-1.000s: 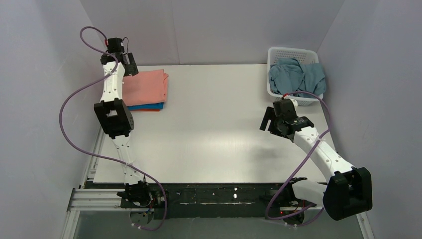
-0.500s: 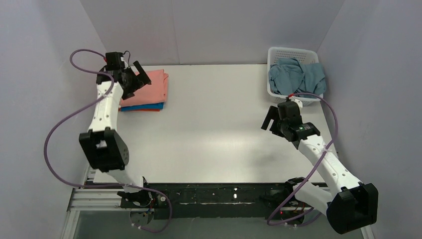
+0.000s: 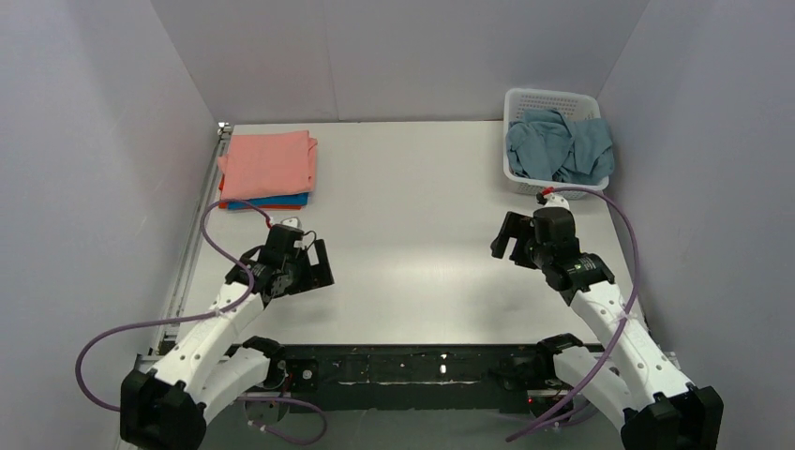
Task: Fold and stack the t-shirts
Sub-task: Reset both arms
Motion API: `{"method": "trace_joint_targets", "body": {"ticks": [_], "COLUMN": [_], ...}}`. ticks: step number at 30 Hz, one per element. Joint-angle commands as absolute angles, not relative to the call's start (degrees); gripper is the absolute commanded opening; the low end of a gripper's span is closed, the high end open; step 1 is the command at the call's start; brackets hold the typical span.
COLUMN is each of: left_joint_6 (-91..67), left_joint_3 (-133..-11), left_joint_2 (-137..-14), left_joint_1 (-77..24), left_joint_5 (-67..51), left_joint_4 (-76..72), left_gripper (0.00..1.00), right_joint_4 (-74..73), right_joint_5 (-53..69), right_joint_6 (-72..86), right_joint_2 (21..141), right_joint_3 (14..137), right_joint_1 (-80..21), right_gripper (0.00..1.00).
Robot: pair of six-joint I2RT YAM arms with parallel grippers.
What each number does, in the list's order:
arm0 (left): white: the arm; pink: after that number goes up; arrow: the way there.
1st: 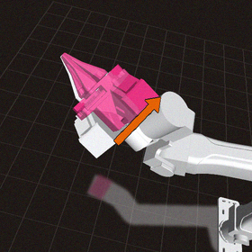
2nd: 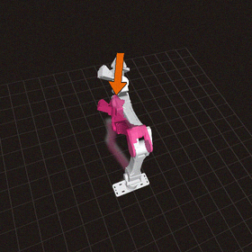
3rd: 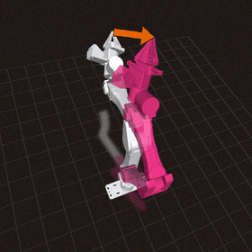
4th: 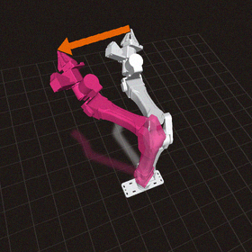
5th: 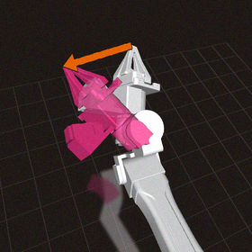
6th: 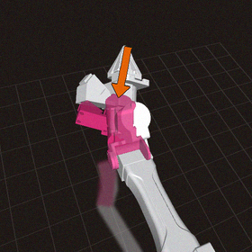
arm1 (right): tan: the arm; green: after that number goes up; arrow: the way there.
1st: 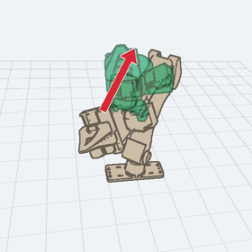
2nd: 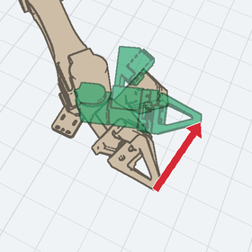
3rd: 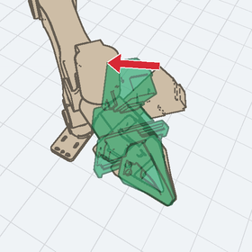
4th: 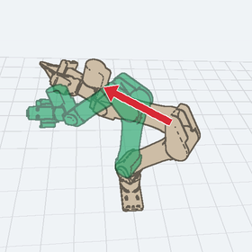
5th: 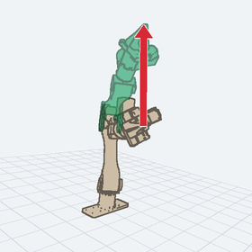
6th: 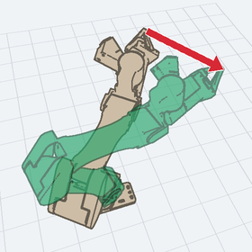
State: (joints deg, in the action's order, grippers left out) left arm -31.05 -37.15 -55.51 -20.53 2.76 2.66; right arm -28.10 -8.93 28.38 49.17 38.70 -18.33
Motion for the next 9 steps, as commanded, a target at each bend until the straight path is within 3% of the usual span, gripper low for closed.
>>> {"method": "trace_joint_targets", "body": {"ticks": [1, 9], "left_joint_6": [-30.5, -30.2], "left_joint_3": [-33.1, -33.2], "left_joint_2": [-46.9, -41.6], "left_joint_1": [-21.9, -22.0], "left_joint_5": [7.9, 10.2], "left_joint_4": [6.3, 8.8], "left_gripper": [0.98, 0.98], "right_joint_4": [-25.3, -23.8], "right_joint_5": [-8.5, -14.7], "right_joint_6": [24.6, 25.4], "right_joint_2": [45.2, 40.7], "right_joint_3": [37.1, 33.7], "right_joint_1": [-17.9, -17.9], "right_gripper": [0.93, 0.92]}}
